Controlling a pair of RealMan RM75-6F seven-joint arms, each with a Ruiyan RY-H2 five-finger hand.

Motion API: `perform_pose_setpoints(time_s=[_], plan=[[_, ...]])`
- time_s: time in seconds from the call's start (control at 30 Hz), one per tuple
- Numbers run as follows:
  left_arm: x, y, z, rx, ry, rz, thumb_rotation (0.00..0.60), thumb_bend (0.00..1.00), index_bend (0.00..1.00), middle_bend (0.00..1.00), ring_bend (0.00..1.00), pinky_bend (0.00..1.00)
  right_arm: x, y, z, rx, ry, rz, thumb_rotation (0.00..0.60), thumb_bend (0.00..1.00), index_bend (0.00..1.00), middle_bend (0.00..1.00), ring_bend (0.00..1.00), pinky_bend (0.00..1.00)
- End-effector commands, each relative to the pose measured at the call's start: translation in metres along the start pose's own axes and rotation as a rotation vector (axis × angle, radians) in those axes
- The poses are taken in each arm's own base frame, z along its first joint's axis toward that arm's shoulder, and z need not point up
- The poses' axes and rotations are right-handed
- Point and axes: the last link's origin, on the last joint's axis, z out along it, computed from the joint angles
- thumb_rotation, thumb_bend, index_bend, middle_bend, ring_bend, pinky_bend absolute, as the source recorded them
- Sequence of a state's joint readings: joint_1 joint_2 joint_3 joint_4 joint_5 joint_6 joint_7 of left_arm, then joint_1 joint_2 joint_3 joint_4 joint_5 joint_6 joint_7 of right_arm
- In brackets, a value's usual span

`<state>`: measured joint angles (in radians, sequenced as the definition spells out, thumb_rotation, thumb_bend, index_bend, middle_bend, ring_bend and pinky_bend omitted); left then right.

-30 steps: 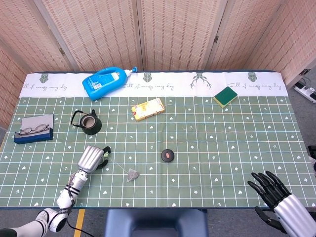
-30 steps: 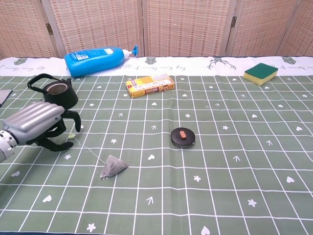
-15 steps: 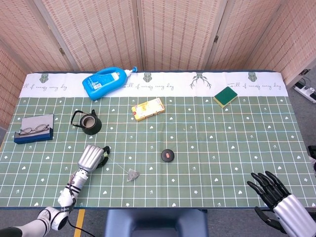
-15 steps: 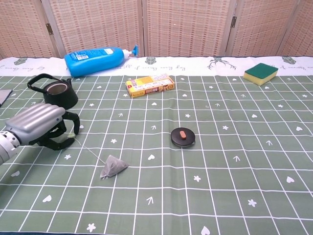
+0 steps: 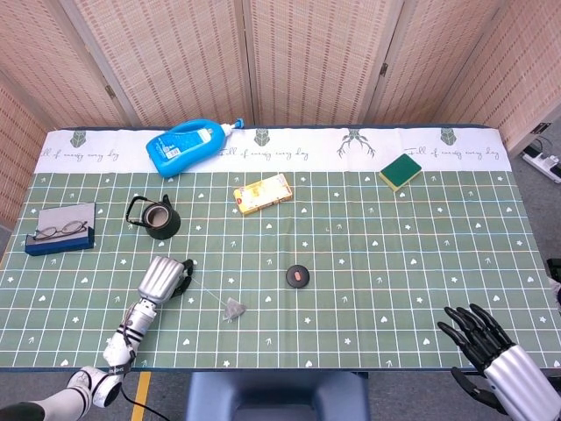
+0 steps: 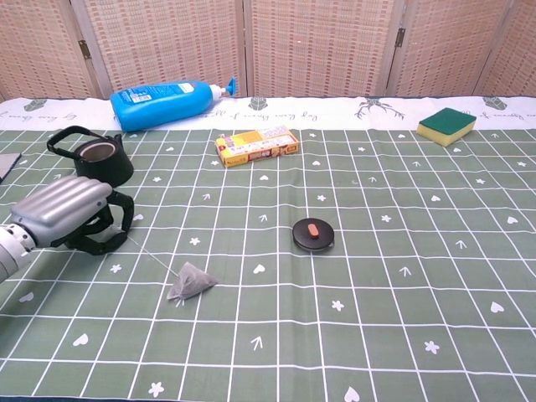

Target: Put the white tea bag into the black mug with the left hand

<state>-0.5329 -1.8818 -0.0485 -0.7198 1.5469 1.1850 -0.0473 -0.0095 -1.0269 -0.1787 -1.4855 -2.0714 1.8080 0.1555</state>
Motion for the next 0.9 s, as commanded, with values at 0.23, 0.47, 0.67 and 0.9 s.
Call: perform_pose_setpoints(time_s=[0.23,0.47,0.67,0.9], plan=[[0.002,-0.003,0.000,0.004,0.019,-0.017,0.600,0.40,0.61,1.00,1.00,1.00,0.000,0.000,0.001,-0.002,-0.004,-0.002,0.600,0.42,0.00,0.00,0.00,0.00],[0.004,-0.009,-0.001,0.016,0.029,-0.017,0.600,0.41,0.61,1.00,1.00,1.00,-0.001,0.000,0.002,-0.003,-0.005,-0.003,0.600,0.42,0.00,0.00,0.00,0.00],[0.008,-0.013,-0.002,0.023,0.042,-0.019,0.600,0.43,0.62,1.00,1.00,1.00,-0.001,0.000,0.003,-0.004,-0.009,-0.004,0.600,0.42,0.00,0.00,0.00,0.00],[0.009,-0.014,-0.003,0.022,0.044,-0.022,0.600,0.48,0.65,1.00,1.00,1.00,-0.002,-0.001,0.003,-0.004,-0.008,-0.006,0.600,0.42,0.00,0.00,0.00,0.00]])
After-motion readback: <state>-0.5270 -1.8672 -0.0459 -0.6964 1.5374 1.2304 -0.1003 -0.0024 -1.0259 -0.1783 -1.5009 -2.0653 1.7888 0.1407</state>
